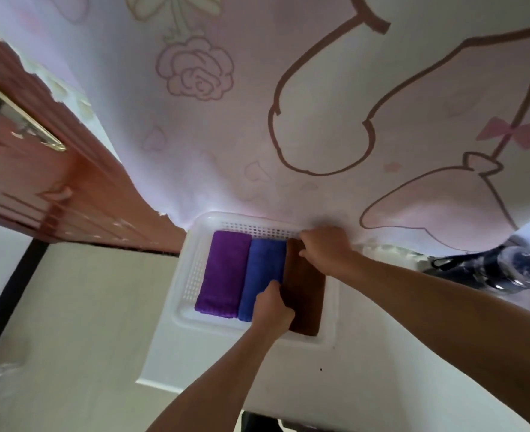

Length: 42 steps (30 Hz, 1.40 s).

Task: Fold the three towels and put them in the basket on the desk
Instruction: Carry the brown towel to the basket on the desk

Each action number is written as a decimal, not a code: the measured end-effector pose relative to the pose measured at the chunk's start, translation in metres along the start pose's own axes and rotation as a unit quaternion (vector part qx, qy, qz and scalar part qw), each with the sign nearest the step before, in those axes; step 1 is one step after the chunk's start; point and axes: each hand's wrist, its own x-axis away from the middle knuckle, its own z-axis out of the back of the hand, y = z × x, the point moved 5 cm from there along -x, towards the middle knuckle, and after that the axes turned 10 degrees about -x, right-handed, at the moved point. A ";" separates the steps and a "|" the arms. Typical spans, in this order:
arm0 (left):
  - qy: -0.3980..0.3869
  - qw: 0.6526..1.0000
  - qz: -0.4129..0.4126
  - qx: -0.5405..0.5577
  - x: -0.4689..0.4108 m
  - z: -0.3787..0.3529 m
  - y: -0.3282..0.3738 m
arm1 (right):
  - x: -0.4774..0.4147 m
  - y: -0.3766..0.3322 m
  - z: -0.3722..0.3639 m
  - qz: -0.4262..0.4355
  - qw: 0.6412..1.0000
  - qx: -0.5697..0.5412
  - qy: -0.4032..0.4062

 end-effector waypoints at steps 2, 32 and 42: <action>0.005 1.000 0.006 0.003 0.006 -0.001 -0.001 | 0.007 -0.001 0.002 0.041 0.998 0.038 0.032; -0.009 0.863 -0.289 -0.415 0.063 0.017 -0.043 | 0.044 -0.028 -0.043 0.027 0.990 0.126 -0.051; 0.119 0.817 -0.278 -0.492 0.039 0.092 -0.138 | 0.168 -0.053 -0.110 0.018 0.999 0.015 0.040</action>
